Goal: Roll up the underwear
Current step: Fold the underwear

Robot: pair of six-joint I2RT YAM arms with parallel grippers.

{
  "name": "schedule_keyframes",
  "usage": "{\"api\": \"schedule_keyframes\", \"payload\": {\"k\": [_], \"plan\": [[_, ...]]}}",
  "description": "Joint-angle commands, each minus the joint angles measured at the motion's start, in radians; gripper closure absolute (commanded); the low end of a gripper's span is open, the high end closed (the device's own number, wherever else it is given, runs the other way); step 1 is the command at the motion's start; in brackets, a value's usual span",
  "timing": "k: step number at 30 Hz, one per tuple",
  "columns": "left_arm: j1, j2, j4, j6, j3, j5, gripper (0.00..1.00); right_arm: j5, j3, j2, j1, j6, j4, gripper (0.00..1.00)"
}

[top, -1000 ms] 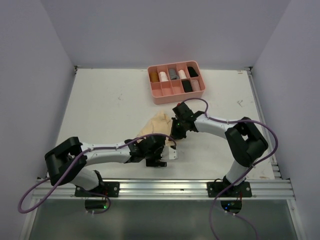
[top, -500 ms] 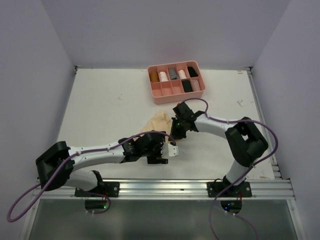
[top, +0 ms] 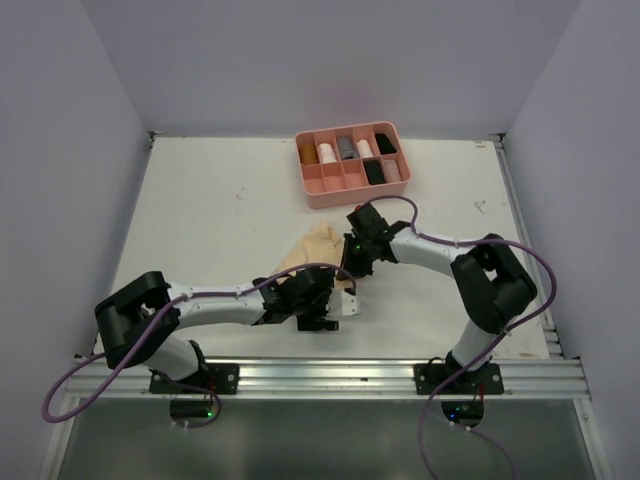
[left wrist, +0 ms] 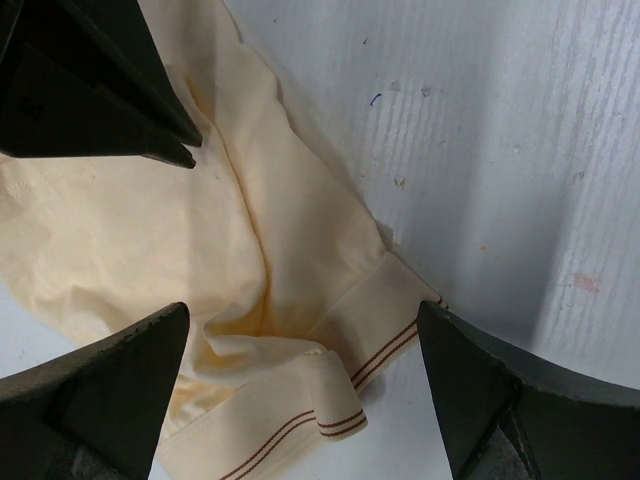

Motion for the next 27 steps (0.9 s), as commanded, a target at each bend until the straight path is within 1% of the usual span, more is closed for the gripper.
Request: {"api": "schedule_keyframes", "payload": {"k": [1, 5, 10, 19, 27], "plan": [[0.002, -0.004, 0.046, -0.032, -0.03, -0.006, 0.0, 0.012, 0.011, -0.049, -0.012, 0.002, -0.018, 0.86], [0.002, -0.015, 0.044, -0.034, -0.039, 0.003, 0.0, 0.043, 0.005, -0.081, -0.043, 0.002, -0.05, 0.82], [0.002, -0.021, 0.039, -0.029, -0.036, 0.01, 0.0, 0.057, 0.004, -0.097, -0.073, -0.017, -0.069, 0.75], [0.004, -0.027, 0.033, -0.035, -0.032, 0.007, 0.0, 0.036, 0.046, -0.019, -0.078, -0.042, -0.078, 0.72], [0.002, -0.036, 0.024, -0.04, -0.036, 0.008, 0.0, 0.013, 0.054, 0.023, -0.078, -0.051, -0.058, 0.72]]}}
